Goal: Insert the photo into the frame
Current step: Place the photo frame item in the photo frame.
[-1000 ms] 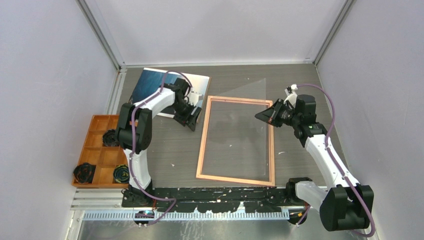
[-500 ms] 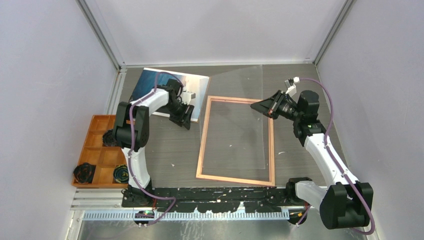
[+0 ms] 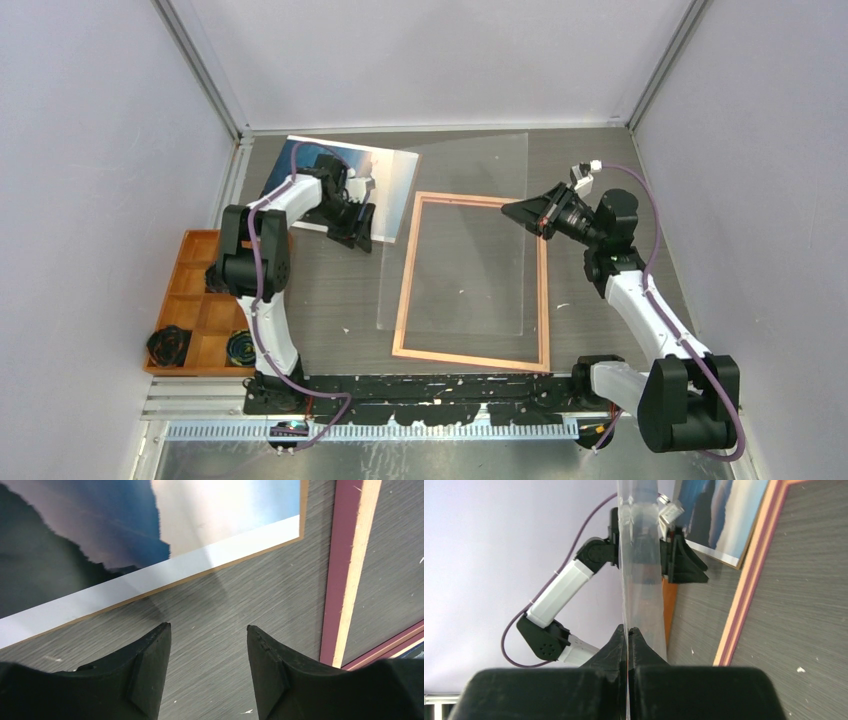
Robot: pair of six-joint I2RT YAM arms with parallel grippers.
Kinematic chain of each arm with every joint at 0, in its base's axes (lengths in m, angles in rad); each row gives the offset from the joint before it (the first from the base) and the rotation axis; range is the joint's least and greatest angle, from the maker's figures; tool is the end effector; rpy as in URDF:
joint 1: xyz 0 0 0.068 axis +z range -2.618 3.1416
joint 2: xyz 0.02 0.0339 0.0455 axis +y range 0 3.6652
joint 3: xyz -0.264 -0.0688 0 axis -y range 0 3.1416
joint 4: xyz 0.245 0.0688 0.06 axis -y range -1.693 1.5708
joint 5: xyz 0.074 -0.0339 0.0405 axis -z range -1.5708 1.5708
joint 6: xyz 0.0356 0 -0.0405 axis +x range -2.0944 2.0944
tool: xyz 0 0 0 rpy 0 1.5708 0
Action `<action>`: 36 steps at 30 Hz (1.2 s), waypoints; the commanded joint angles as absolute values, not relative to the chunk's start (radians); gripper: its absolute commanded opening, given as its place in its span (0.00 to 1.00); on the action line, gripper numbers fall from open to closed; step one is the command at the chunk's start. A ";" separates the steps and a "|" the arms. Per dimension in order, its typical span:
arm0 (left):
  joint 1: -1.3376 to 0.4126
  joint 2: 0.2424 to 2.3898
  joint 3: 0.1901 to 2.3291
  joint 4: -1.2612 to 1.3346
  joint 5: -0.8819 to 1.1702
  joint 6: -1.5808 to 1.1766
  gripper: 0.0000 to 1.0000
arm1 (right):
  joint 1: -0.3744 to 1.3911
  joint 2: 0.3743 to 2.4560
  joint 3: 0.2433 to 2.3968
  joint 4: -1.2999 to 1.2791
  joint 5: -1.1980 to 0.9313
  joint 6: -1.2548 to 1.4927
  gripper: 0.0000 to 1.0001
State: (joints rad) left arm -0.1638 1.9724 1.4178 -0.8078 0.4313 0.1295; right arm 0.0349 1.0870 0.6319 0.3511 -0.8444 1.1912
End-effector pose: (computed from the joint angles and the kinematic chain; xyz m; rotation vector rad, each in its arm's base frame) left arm 0.3775 -0.0775 0.1744 0.4853 2.8349 -0.6349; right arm 0.2397 0.0350 0.2833 0.3688 1.8817 1.5745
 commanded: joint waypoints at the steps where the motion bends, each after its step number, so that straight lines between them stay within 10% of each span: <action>1: -0.150 1.907 1.434 -0.822 0.445 0.127 0.59 | 0.021 1.105 0.622 0.245 -0.853 1.052 0.01; 36: -0.228 1.917 1.394 -0.811 0.433 0.132 0.60 | -0.050 1.212 0.652 -0.101 -0.647 0.657 0.01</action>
State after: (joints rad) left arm -0.2089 1.9575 1.3964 -0.8089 0.4278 0.1341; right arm -0.0422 1.2308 0.6415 -0.1535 -0.6823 0.6594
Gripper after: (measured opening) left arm 0.602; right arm 0.020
